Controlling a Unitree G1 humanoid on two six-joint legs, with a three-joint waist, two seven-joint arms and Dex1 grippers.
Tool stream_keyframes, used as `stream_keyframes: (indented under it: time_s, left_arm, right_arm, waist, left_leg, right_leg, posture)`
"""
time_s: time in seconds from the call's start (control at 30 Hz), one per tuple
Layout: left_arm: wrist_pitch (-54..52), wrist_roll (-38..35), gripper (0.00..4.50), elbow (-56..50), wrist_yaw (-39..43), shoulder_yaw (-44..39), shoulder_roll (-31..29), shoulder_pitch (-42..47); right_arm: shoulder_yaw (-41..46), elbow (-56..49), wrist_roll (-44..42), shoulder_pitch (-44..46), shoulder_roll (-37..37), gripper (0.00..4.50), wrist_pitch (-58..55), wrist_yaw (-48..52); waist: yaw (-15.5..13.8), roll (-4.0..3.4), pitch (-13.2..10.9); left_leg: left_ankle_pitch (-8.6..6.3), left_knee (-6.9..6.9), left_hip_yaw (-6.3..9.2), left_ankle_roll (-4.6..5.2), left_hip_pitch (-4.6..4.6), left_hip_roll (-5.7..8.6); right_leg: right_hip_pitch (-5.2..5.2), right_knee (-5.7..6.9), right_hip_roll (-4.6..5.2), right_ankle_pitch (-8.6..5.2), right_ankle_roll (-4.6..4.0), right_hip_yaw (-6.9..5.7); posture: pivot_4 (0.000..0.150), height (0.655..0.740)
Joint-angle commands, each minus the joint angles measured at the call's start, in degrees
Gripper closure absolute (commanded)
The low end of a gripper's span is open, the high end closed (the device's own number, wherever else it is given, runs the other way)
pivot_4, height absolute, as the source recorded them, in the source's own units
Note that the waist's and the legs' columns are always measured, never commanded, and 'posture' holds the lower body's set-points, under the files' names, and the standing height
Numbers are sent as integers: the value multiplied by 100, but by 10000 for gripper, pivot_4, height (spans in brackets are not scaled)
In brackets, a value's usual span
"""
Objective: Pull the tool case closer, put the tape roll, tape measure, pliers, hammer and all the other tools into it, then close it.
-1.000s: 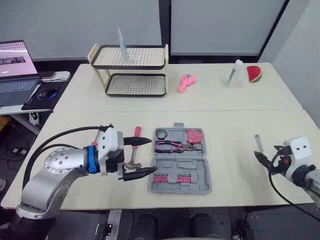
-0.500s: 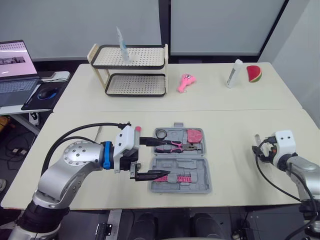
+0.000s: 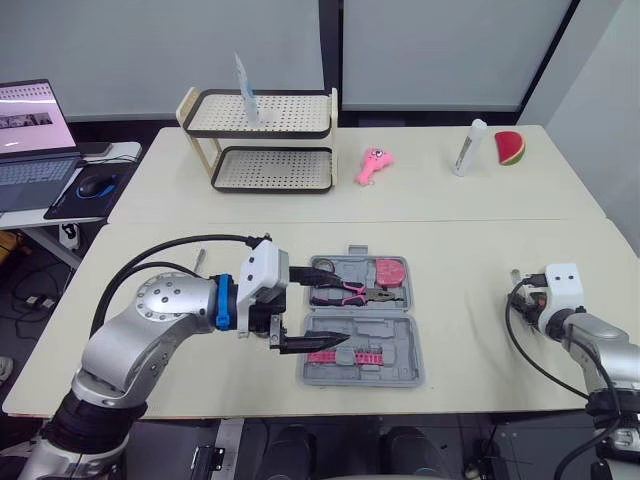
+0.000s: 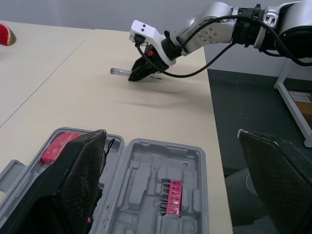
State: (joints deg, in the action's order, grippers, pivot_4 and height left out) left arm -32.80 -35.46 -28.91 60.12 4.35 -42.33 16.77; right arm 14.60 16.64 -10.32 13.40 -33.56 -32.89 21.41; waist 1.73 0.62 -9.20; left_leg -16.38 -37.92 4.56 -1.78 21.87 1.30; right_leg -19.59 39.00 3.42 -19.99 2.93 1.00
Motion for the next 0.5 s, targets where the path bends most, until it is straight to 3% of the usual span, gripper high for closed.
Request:
stream_keyframes:
  time_s: [0.03,0.5]
  left_arm:
    - [-33,-94,0,-202,-55,-5,38,80]
    - [65,-20,0,-60,-24,-275,-203,-11]
  right_arm:
    - [165,35,-34,-36,14,27803,-23,-102]
    - [321,-181,-144,-139,135,40732,-65,-172]
  waist:
    - [-1,0,0]
    - [-10,0,0]
  left_leg:
    - [0,0,0,0,0,0]
    - [0,-1,1,0,1,0]
  right_leg:
    - [0,0,0,0,0,-1]
    - [1,0,0,0,0,0]
  posture:
    - [1500,7356]
    - [1500,7356]
